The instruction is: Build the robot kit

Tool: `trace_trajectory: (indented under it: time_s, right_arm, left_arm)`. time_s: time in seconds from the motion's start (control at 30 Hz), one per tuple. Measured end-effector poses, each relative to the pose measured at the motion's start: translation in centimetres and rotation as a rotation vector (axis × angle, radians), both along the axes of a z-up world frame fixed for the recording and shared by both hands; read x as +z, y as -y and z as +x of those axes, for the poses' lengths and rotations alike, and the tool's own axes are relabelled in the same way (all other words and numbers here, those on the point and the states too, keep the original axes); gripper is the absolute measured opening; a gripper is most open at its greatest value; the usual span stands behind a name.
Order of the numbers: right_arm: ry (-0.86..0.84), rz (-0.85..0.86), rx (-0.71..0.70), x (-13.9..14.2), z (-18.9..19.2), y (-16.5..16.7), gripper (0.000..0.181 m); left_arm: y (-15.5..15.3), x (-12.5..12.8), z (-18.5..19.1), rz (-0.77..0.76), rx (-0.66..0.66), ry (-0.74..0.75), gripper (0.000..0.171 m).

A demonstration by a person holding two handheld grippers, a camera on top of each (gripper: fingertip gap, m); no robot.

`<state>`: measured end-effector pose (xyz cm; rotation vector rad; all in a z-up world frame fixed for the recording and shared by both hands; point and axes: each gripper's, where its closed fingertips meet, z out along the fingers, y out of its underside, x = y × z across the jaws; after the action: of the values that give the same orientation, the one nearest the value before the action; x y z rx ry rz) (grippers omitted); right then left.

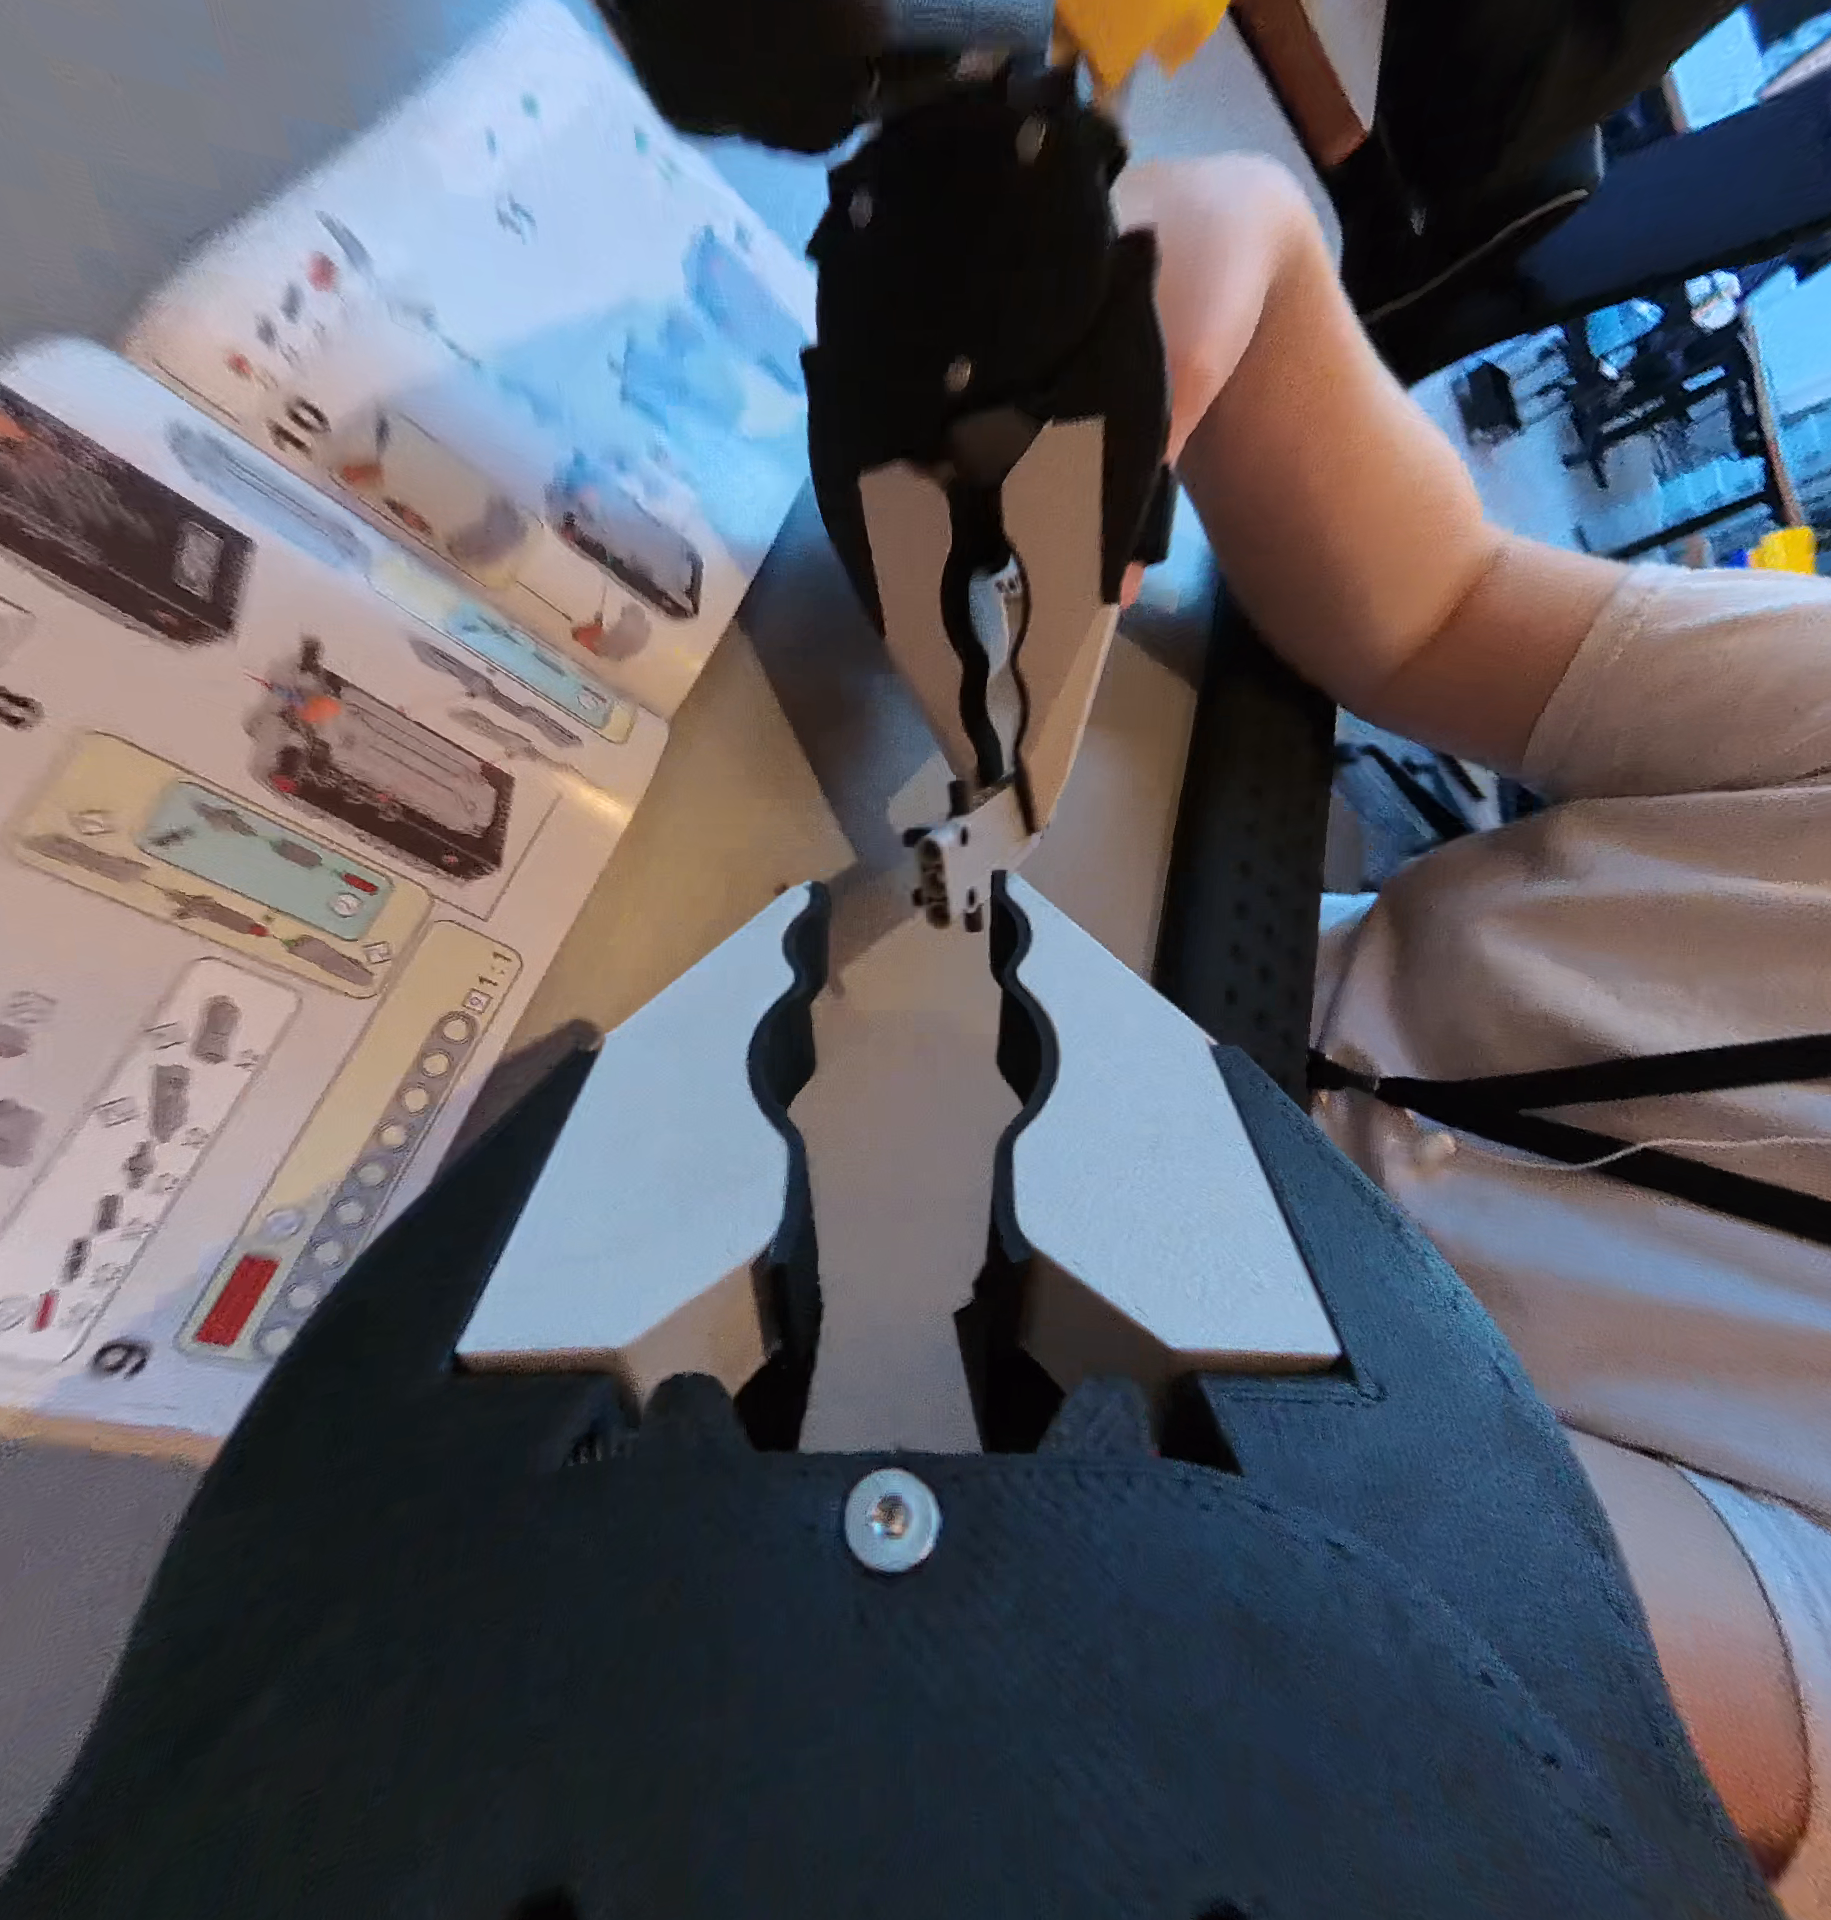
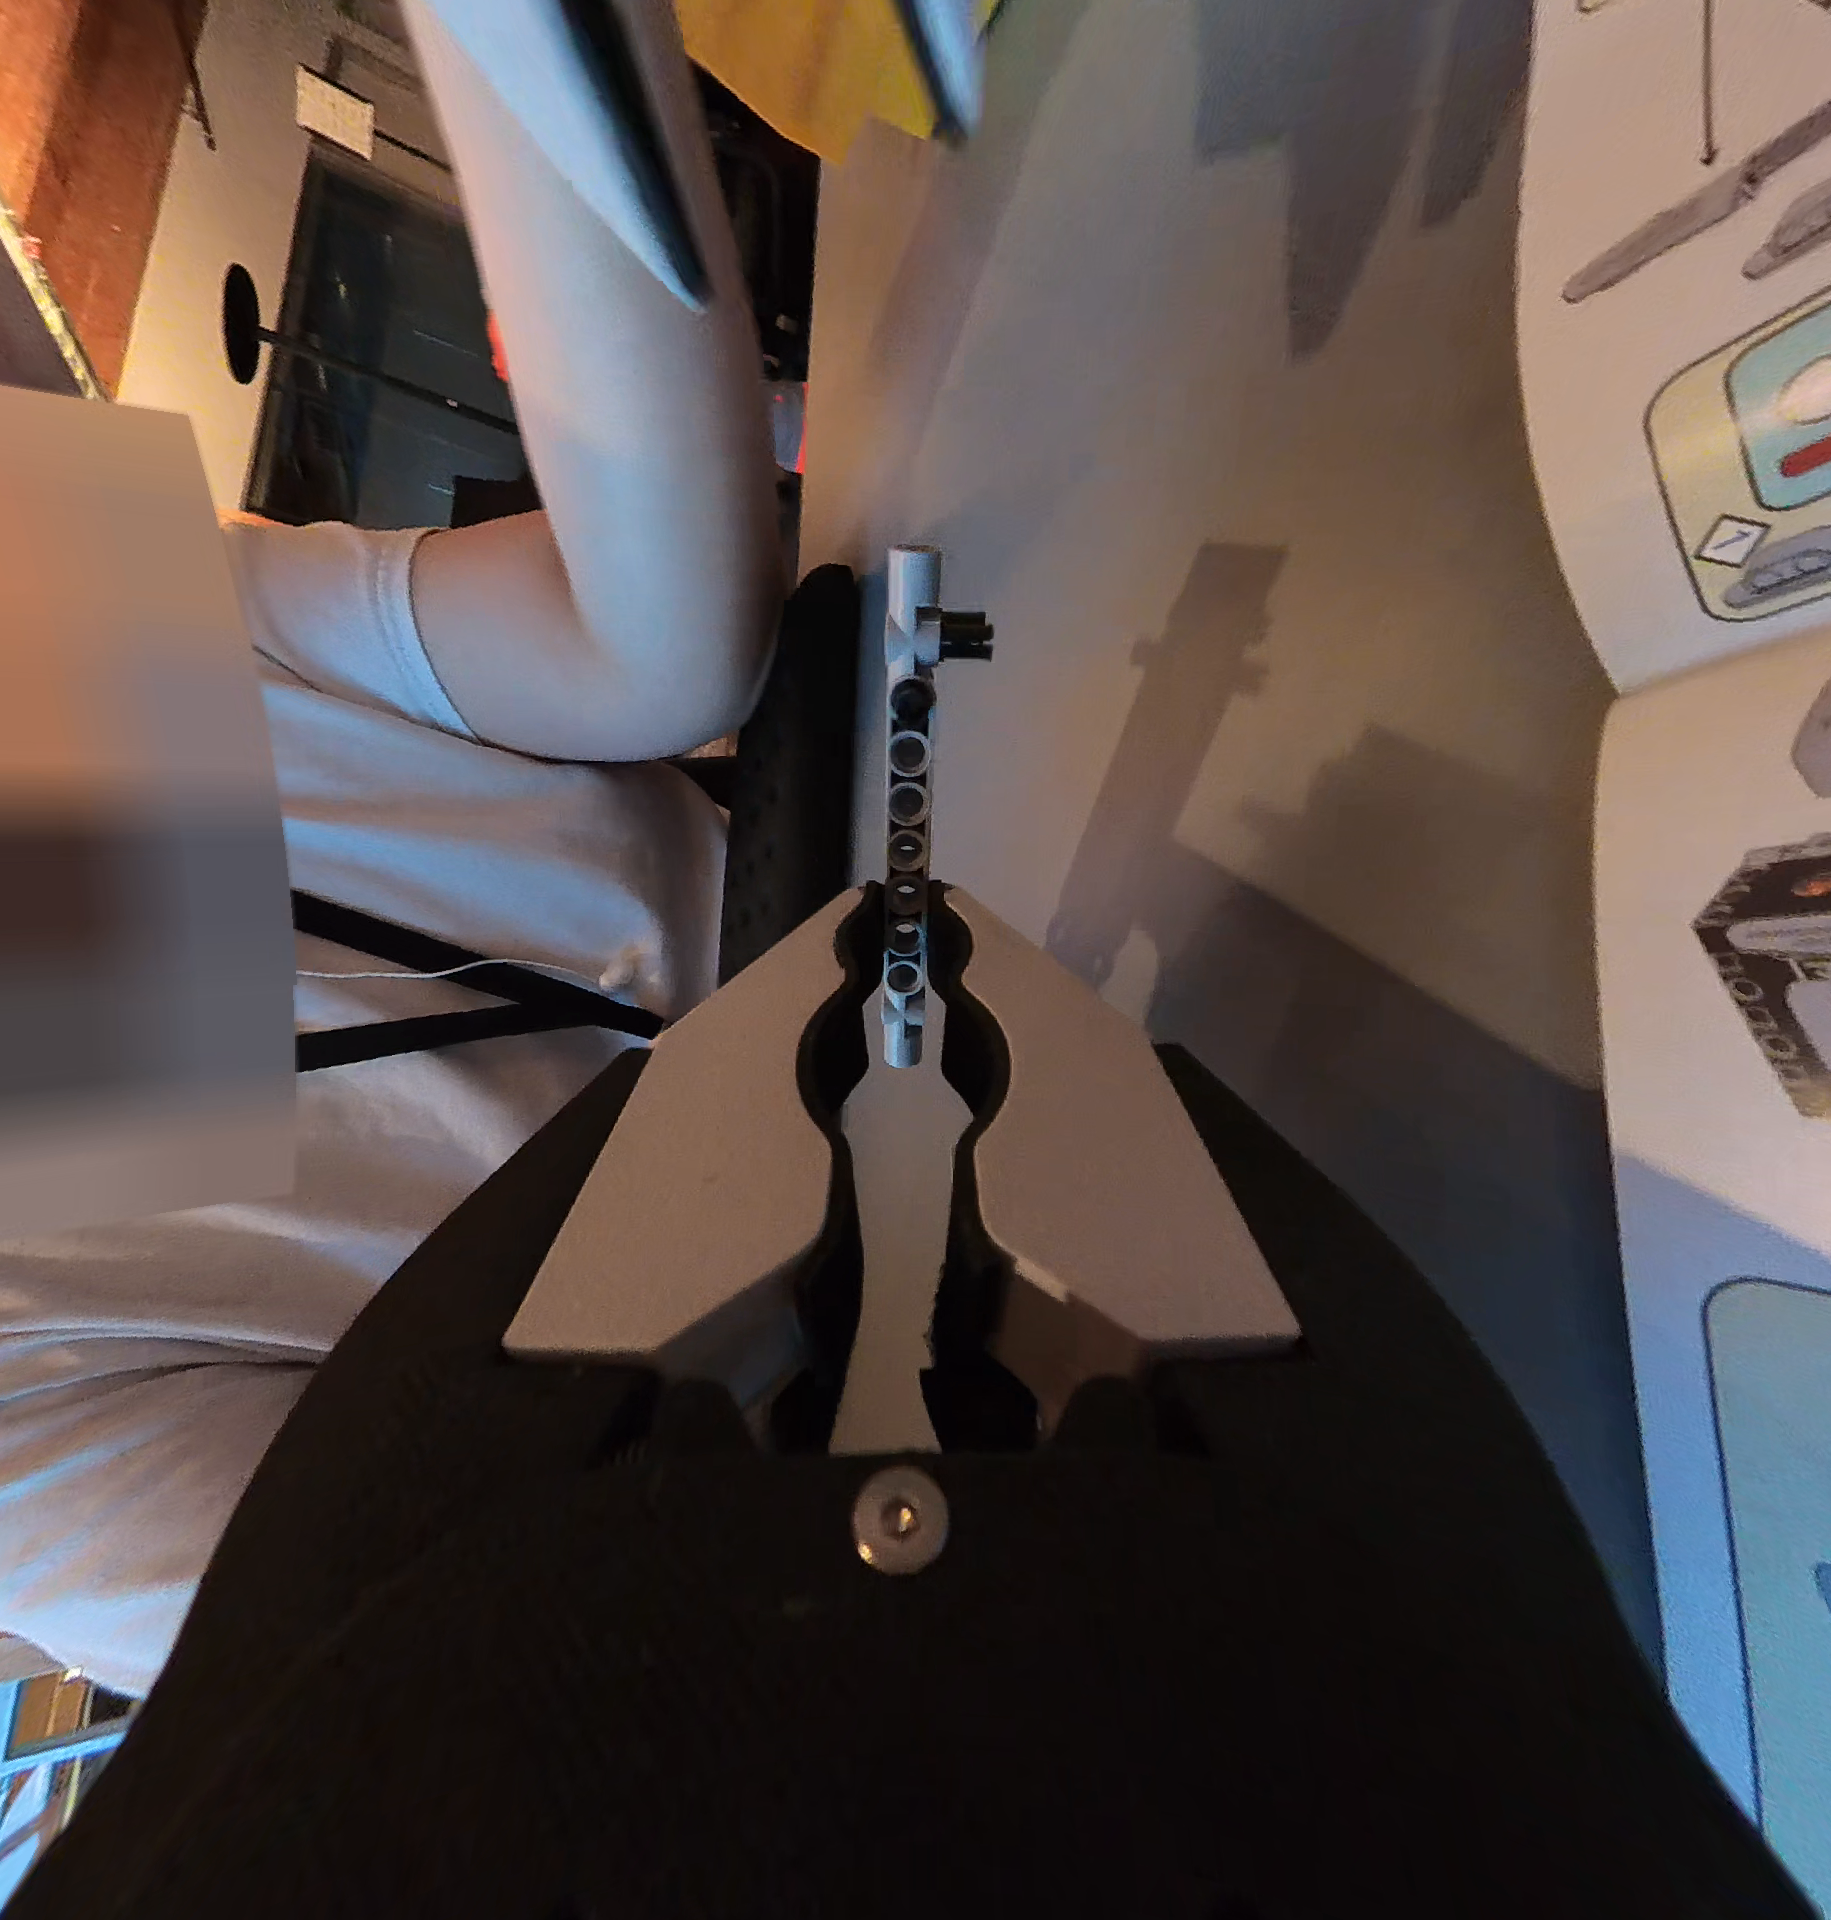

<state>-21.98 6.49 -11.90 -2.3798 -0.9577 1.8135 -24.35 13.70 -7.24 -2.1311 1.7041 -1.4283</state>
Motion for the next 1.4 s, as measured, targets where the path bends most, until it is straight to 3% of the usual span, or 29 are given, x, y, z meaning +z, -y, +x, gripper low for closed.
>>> trace_trajectory:
  time_s: [0.1, 0.3, 0.47, 0.6, 0.73, 0.97, 1.07, 1.23, 1.3, 1.4]
  right_arm:
    - [-0.033, 0.017, -0.011, 0.5, -0.1, -0.4, 0.006]
    - [-0.047, 0.014, -0.038, 0.4, -0.1, -1.1, 0.006]
    - [0.015, 0.022, -0.066, -1.2, 0.0, -1.8, 0.007]
    - [0.144, 0.172, -0.118, -2.3, 1.5, -3.3, 0.021]
    - [0.193, 0.297, -0.119, -1.6, 2.7, -3.7, 0.026]
    - [0.162, 0.374, -0.156, 0.2, 3.6, -4.3, 0.025]
    - [0.147, 0.390, -0.167, 0.8, 3.7, -4.4, 0.026]
    - [0.139, 0.450, -0.172, 1.7, 3.8, -4.6, 0.026]
    - [0.124, 0.491, -0.180, 2.4, 3.6, -4.8, 0.027]
    - [0.110, 0.636, -0.184, 3.5, 2.9, -5.4, 0.028]
  left_arm:
    - [0.8, -1.9, 0.7, -0.077, -0.056, -0.036, 0.033]
    - [2.0, -1.7, 1.9, -0.195, -0.137, 0.032, 0.006]
    - [1.8, -3.5, 1.3, -0.188, -0.133, -0.043, 0.005]
    - [1.7, -4.7, 0.9, -0.229, -0.125, -0.106, 0.005]
    - [1.3, -5.5, 0.8, -0.250, -0.089, -0.145, 0.005]
    - [0.1, -7.4, 0.6, -0.282, 0.001, -0.216, 0.006]
    - [-0.3, -7.5, 0.7, -0.281, 0.026, -0.219, 0.021]
    - [-0.9, -6.5, 0.3, -0.287, 0.089, -0.251, 0.032]
    - [-1.6, -4.9, -0.2, -0.241, 0.139, -0.252, 0.029]
    - [-3.0, -0.8, -1.2, -0.054, 0.238, -0.198, 0.026]
